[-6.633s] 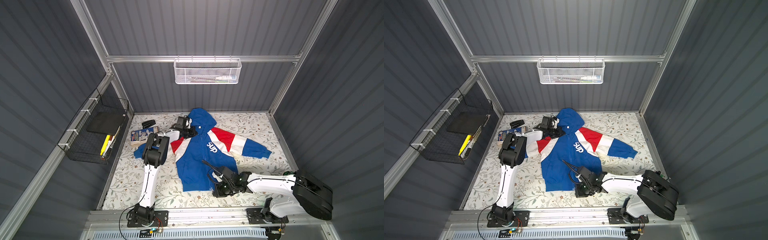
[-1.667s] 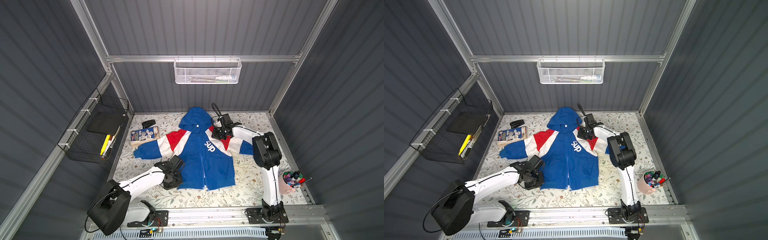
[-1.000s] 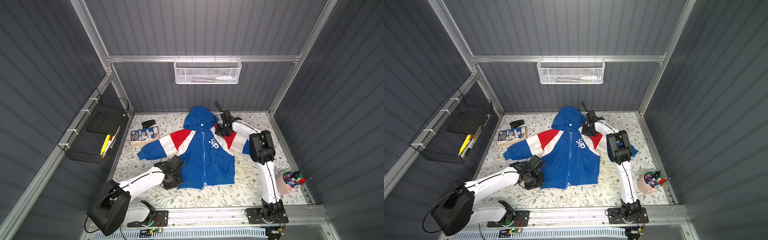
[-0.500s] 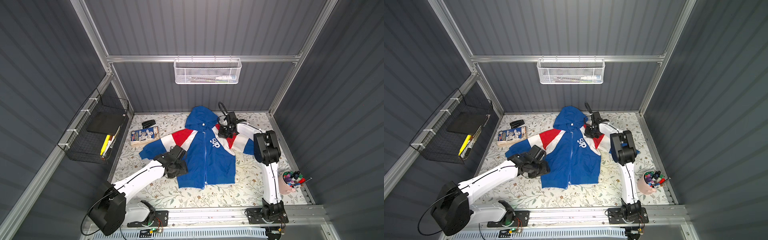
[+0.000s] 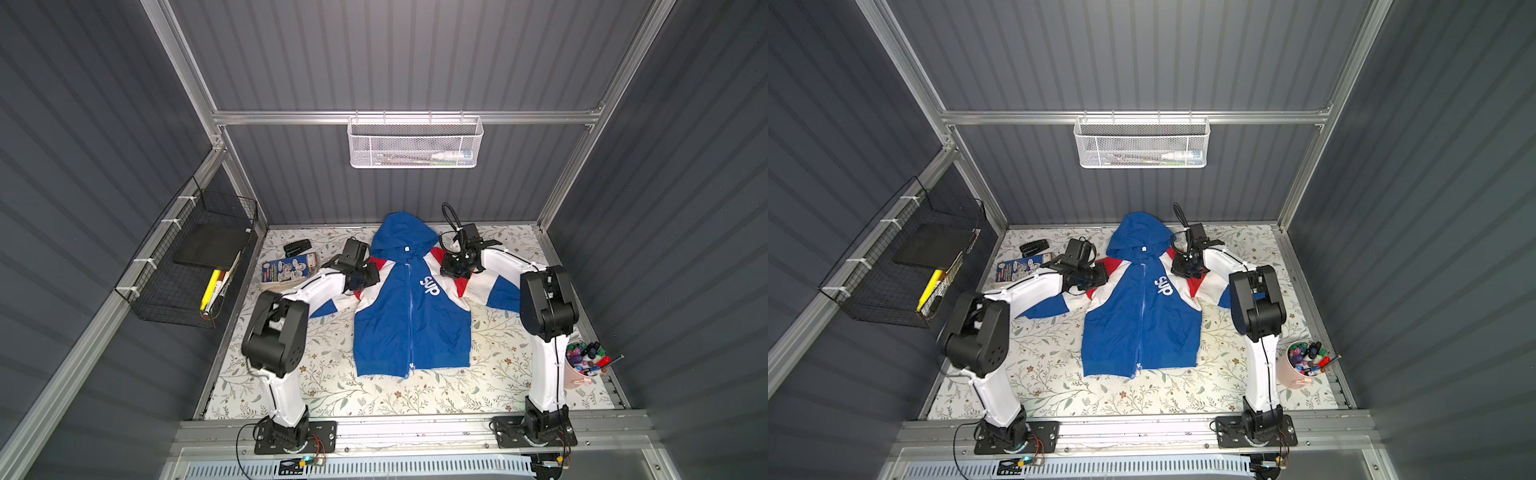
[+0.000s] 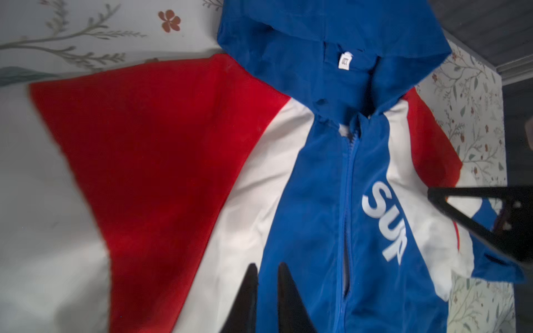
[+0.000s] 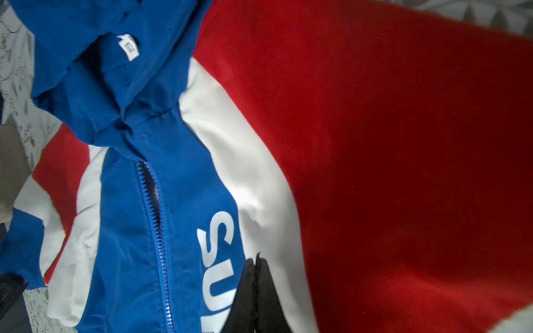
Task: Unzip the jacket
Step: Smooth out the jacket at the center of the board.
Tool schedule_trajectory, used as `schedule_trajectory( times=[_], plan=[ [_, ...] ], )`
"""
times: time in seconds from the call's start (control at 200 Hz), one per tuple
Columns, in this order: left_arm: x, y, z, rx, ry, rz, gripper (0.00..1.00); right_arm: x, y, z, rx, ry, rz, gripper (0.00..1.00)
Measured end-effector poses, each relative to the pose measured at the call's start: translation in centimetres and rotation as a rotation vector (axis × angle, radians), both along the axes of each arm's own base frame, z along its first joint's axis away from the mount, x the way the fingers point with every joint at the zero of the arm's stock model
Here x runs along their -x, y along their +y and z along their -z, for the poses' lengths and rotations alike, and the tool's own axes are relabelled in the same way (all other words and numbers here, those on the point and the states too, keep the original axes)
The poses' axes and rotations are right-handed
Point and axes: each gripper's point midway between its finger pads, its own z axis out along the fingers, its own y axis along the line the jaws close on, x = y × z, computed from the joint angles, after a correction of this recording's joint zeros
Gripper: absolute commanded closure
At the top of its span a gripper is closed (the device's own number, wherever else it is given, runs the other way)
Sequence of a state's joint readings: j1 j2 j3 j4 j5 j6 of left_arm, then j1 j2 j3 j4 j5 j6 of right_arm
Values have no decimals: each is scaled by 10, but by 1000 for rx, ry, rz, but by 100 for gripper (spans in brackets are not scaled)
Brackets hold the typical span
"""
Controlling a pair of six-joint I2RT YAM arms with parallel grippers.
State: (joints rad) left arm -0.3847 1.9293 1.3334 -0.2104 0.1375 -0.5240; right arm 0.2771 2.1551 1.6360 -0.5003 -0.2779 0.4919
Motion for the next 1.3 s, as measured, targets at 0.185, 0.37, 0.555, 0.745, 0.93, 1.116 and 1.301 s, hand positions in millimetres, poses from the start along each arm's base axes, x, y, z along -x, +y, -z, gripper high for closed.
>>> schedule_trajectory(
  times=[0.185,0.37,0.555,0.745,0.93,1.116,1.301],
  plan=[
    [-51,3,20,29,-30,18,91,-10,-6,8,22,31,31,100],
    [-85,19,25,48,-62,4,92,-26,-20,11,24,41,78,100],
    [-88,40,47,43,-25,-20,94,-29,-35,26,39,89,110,100],
    [-86,45,54,53,-31,-22,96,-29,-44,30,46,106,125,100],
    [-86,56,55,37,-48,-42,98,-26,-53,32,50,110,130,100],
    [-87,82,55,5,-52,-100,99,-23,-61,32,28,116,131,100],
    [-88,97,56,-18,-54,-133,97,-22,-62,31,13,114,108,100]
  ],
)
